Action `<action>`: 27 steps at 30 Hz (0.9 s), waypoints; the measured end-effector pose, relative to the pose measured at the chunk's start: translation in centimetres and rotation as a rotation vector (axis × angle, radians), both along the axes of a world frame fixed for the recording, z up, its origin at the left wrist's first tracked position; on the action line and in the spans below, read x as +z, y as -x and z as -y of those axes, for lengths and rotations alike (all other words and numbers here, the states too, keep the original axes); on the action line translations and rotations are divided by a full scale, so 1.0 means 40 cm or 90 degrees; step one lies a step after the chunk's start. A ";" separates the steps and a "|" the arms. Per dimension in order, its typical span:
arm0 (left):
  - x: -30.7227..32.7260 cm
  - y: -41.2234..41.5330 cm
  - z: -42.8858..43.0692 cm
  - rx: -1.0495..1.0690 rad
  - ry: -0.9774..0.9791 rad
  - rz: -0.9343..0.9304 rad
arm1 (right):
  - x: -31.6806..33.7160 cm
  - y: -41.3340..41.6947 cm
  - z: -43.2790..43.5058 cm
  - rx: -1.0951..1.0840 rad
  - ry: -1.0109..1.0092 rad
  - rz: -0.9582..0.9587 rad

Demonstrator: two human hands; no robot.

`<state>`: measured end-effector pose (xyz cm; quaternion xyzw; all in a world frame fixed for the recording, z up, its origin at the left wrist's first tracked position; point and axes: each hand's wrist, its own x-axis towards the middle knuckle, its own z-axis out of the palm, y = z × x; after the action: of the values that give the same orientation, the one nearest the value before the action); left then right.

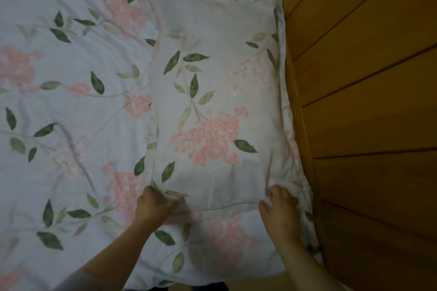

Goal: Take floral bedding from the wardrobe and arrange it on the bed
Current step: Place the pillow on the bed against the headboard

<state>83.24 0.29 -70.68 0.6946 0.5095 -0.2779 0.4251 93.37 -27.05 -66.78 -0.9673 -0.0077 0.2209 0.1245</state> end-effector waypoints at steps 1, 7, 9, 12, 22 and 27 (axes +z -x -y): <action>-0.013 0.011 -0.001 0.002 -0.003 -0.005 | -0.014 0.017 -0.005 0.053 -0.016 -0.006; -0.060 0.052 0.008 -0.061 -0.097 -0.027 | -0.133 0.072 -0.025 0.211 0.166 -0.067; -0.074 0.061 0.005 -0.040 -0.085 -0.029 | -0.163 0.061 -0.020 0.233 0.208 -0.026; -0.096 0.069 -0.009 -0.015 -0.079 -0.040 | -0.187 0.033 -0.017 0.279 0.201 0.051; -0.035 0.132 -0.016 -0.095 -0.172 0.079 | -0.121 0.114 0.056 0.274 0.003 0.036; 0.024 0.169 -0.032 -0.140 -0.172 0.076 | -0.049 0.186 0.051 0.239 0.037 -0.030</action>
<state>76.46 1.58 -69.71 0.8119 0.4373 -0.2101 0.3248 85.94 -29.08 -68.73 -0.9467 -0.1787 0.2629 0.0530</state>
